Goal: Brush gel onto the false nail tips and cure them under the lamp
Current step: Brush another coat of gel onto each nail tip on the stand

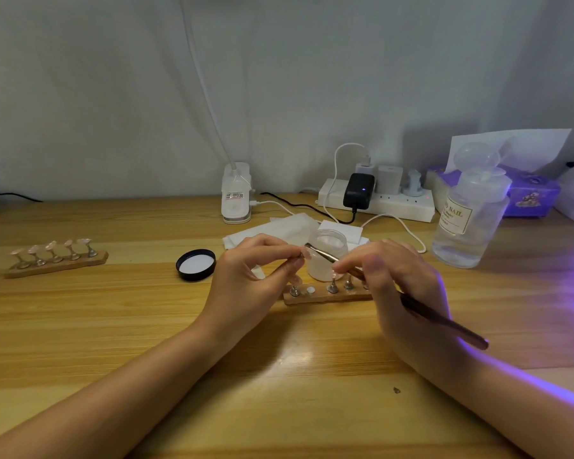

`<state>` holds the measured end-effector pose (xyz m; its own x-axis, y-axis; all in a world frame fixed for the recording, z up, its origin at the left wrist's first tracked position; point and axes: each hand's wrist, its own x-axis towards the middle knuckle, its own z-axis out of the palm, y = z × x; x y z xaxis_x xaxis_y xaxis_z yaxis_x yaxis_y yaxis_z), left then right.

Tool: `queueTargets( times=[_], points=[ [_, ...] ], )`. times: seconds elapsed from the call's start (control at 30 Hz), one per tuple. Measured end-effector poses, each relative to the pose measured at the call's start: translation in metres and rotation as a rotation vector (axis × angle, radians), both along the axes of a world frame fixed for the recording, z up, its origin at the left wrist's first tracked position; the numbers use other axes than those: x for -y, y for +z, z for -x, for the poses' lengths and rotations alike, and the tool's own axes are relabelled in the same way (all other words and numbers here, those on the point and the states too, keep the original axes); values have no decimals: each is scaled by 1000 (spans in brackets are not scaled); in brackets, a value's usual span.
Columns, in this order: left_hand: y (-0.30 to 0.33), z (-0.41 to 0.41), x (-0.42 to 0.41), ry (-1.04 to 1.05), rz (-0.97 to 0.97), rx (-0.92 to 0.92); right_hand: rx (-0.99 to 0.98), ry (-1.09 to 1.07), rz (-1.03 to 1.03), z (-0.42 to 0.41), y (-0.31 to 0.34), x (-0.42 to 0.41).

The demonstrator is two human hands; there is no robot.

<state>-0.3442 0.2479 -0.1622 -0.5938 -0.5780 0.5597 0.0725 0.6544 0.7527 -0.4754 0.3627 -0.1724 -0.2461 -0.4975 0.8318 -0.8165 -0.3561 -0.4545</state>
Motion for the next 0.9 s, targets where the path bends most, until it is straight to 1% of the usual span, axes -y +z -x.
queueTargets(
  times=[0.1, 0.3, 0.5, 0.63, 0.7, 0.77, 0.9],
  points=[
    [0, 0, 0, 7, -5, -10, -49, 1, -36, 0, -1, 2],
    [0, 0, 0, 5, -10, 2, 32, 2, 33, 1, -2, -1],
    [0, 0, 0, 18, -23, -6, -98, -18, -5, 1, -2, 3],
    [2, -1, -1, 24, -28, 0, -8, 7, -10, 3, -3, 0],
    [2, -1, -1, 22, -31, 4, 10, 24, 20, 3, -3, -1],
    [2, -1, -1, 27, -36, 6, -18, 24, 31, 2, -1, 1],
    [1, -1, 0, 31, -32, 9, -100, 9, -19, 2, -2, 4]
  ],
)
